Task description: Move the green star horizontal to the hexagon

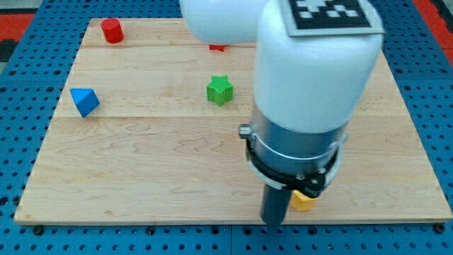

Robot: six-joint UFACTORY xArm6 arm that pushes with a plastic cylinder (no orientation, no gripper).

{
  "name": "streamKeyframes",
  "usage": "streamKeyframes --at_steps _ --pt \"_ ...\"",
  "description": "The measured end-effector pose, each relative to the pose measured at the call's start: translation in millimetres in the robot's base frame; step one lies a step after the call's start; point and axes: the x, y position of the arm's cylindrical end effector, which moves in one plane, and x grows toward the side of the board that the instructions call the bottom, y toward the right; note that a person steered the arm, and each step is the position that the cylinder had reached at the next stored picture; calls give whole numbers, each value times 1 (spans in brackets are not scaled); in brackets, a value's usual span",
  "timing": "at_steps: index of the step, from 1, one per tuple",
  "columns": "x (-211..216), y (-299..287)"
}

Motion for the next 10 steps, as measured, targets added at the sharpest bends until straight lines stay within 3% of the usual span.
streamKeyframes --at_steps 3,5,8,9,10 --pt "-36 69" --pt "-71 32" --pt "-98 73" --pt "-111 -13" --pt "-150 -45"
